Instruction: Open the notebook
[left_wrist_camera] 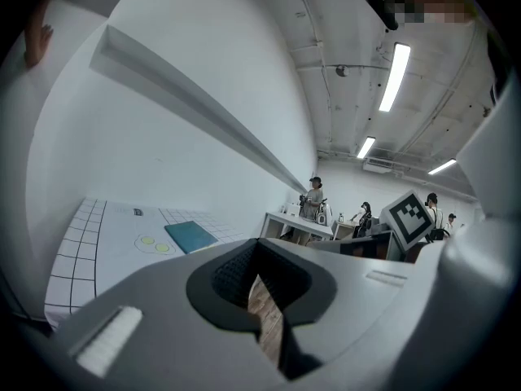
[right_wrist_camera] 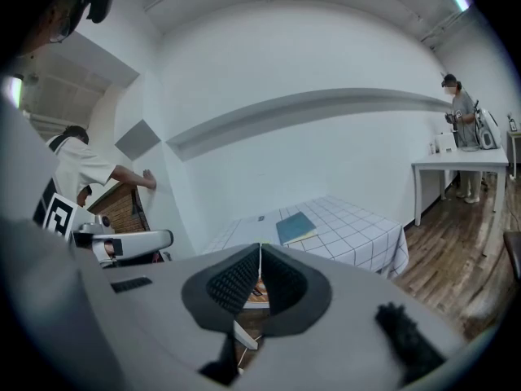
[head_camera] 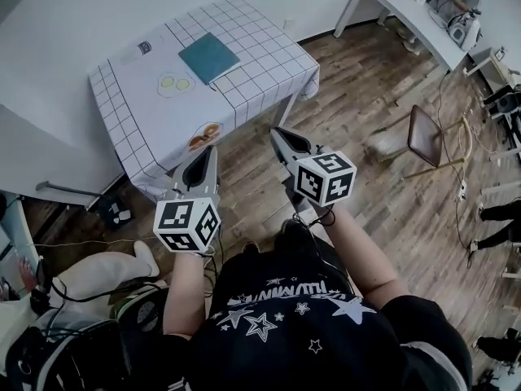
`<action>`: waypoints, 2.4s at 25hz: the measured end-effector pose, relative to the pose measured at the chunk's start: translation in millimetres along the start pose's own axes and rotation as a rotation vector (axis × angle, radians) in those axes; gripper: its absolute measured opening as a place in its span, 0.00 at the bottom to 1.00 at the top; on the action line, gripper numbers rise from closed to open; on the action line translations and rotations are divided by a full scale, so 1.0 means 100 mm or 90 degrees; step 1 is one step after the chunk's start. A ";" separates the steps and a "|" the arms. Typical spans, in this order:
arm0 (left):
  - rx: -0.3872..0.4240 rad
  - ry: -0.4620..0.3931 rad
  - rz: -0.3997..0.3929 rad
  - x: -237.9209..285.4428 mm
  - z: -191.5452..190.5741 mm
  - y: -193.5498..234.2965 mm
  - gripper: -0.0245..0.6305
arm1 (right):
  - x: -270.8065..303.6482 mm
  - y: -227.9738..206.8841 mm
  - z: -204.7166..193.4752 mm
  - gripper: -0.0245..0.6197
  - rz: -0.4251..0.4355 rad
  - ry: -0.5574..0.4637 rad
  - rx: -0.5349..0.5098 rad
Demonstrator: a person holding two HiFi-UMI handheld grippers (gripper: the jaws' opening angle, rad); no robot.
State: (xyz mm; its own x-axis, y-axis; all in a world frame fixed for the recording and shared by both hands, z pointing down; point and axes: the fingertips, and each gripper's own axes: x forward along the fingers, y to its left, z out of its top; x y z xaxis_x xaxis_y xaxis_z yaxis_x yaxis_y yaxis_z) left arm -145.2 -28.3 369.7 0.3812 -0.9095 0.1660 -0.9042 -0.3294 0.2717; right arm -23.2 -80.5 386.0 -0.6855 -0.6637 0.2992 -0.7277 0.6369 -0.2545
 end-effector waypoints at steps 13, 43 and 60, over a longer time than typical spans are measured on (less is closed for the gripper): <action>0.023 0.017 0.081 0.63 0.10 0.20 0.05 | 0.83 -0.53 0.45 0.06 0.094 -0.024 0.013; 0.039 0.071 0.314 2.44 0.09 0.44 0.05 | 2.04 -2.23 0.80 0.06 0.233 0.053 0.025; 0.231 0.213 0.270 3.44 -0.49 1.23 0.44 | 2.65 -2.50 0.59 0.06 0.122 0.110 0.049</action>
State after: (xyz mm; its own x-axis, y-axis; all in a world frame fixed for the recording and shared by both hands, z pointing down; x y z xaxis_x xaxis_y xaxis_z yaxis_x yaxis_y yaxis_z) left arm -115.6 -368.8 507.0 -0.0362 -0.8709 0.4901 -0.9746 -0.0776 -0.2100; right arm -24.7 -438.7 474.5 -0.8020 -0.4523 0.3901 -0.5888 0.7085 -0.3890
